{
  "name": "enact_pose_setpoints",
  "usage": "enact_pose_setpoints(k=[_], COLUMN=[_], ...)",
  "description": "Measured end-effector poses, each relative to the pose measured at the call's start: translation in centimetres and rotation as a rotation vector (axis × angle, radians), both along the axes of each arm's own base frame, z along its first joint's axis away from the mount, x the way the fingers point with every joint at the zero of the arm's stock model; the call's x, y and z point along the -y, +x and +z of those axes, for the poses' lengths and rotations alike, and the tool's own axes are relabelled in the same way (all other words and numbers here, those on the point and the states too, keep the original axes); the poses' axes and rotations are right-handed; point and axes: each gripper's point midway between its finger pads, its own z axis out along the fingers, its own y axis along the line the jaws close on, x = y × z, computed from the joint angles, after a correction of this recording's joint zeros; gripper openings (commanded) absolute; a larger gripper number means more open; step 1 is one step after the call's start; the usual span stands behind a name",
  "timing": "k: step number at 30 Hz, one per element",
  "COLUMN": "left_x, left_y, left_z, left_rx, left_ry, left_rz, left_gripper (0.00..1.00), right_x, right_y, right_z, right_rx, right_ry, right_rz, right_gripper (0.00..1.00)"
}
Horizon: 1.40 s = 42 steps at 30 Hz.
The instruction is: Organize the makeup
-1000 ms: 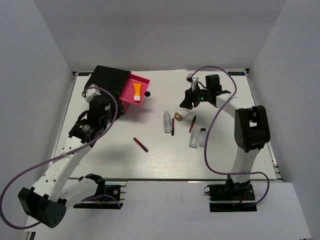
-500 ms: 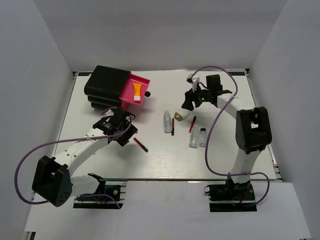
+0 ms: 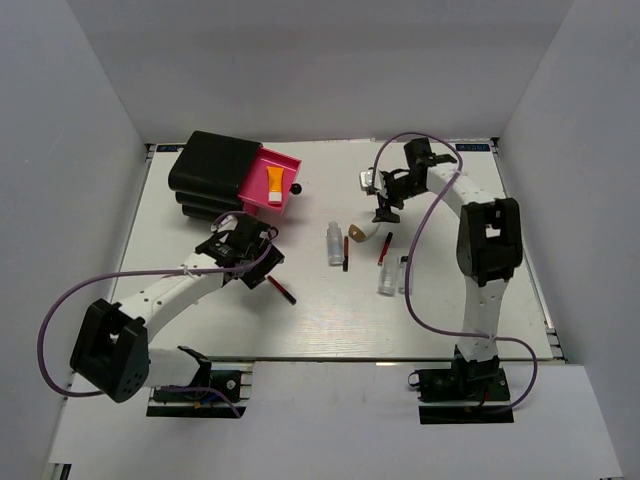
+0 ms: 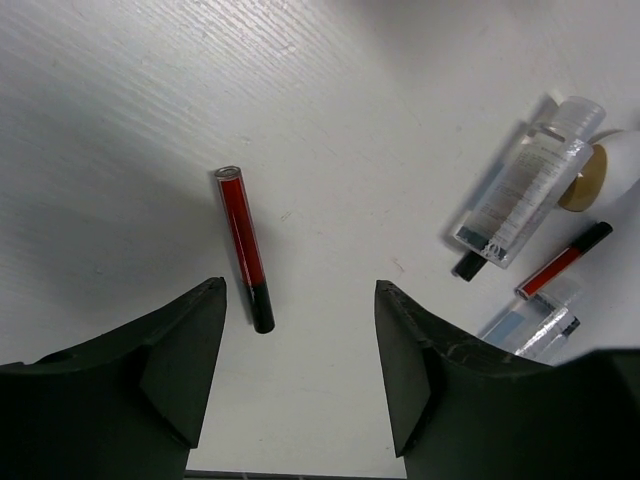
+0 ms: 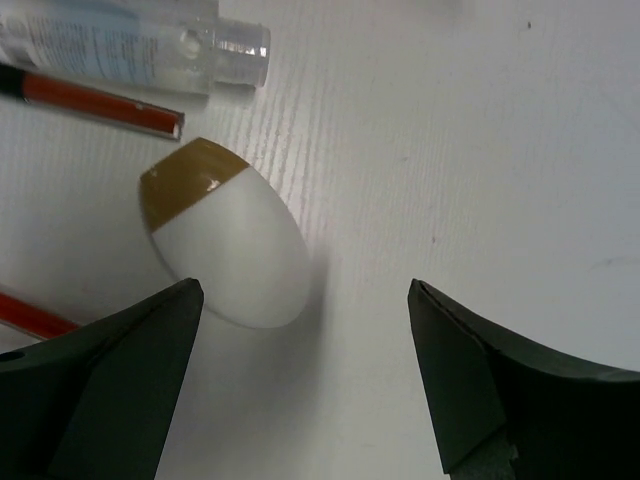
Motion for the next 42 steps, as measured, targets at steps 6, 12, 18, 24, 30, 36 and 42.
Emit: enact_pose_setpoints(k=[6,12,18,24,30,36,42], left_x=[-0.2,-0.8,-1.0,-1.1,-1.2,-1.2,-1.4], left_y=[0.1,-0.4,-0.7,-0.8,-0.8,-0.8,-0.9], left_z=[1.3,1.8,1.4,0.8,0.9,1.4,1.3], left_rx=[0.043,0.066,0.060,0.045,0.050,0.063,0.060], left_ry=[-0.012,-0.012,-0.003,0.015,0.017,0.010,0.018], left_rz=[-0.002,0.006,0.002,-0.009,-0.008,-0.006,-0.001], left_gripper=[0.72,0.73,0.73,0.73,0.73,0.73,0.73], right_x=[-0.3,0.5,0.1,-1.7,-3.1,-3.0,-3.2], right_y=[1.2,-2.2,-4.2,-3.6,-2.8,-2.2,-1.5], right_z=[-2.0,-3.5,-4.8,-5.3,-5.3,-5.5,-5.7], right_rx=[0.050,-0.070,-0.116,-0.037,0.014,0.042,0.042], right_ry=[-0.062,-0.104,-0.107,-0.084,-0.086,-0.122,-0.156], right_rz=[0.218,0.316,0.360,0.390,0.395,0.402,0.416], right_gripper=[0.89,0.89,0.89,0.89,0.89,0.89,0.89])
